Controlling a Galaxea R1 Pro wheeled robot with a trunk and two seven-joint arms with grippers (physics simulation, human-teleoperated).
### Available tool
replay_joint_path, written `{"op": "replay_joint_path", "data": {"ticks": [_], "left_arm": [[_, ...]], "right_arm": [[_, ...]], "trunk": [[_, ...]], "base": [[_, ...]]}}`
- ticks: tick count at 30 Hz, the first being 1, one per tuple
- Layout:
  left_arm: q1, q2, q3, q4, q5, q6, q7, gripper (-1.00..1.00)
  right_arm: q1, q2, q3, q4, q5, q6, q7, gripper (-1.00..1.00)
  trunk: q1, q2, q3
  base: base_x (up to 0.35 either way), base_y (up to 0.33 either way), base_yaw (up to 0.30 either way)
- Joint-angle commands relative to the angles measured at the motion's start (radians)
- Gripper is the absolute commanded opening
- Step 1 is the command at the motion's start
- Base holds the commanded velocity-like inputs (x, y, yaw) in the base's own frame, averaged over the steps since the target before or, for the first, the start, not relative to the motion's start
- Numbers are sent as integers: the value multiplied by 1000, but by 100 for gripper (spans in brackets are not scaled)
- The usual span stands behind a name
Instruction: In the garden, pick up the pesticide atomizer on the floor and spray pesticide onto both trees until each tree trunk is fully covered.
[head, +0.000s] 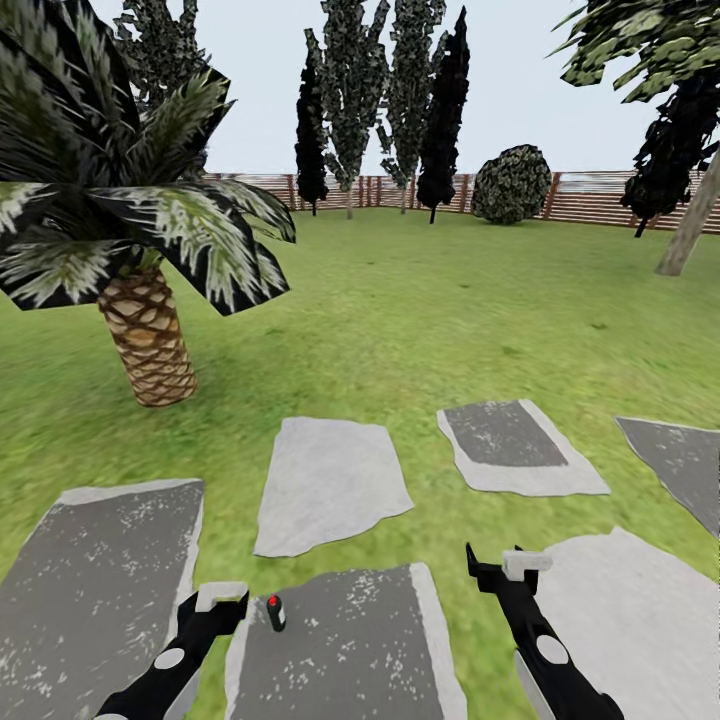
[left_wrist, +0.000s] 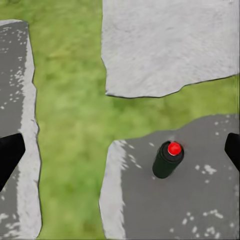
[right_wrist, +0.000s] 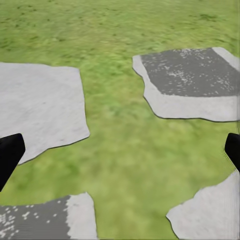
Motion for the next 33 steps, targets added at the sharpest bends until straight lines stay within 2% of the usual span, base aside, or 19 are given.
{"op": "replay_joint_path", "data": {"ticks": [1,7,14,25,33], "left_arm": [[0,-1,0,0,0,0,0,100],[0,-2,0,0,1,0,0,100],[0,-2,0,0,2,0,0,100],[0,-2,2,0,2,-21,1,100],[0,-2,2,0,2,-22,1,100]], "right_arm": [[0,0,0,0,0,0,0,100],[0,0,0,0,0,0,0,100],[0,0,0,0,0,0,-1,100],[0,0,0,0,0,0,0,100],[0,0,0,-1,0,0,0,100]], "trunk": [[0,0,0],[0,0,0],[0,0,0],[0,0,0],[0,0,0]], "base": [[140,-253,0],[135,-254,38],[29,-254,244],[1,-40,45],[0,-230,222]]}}
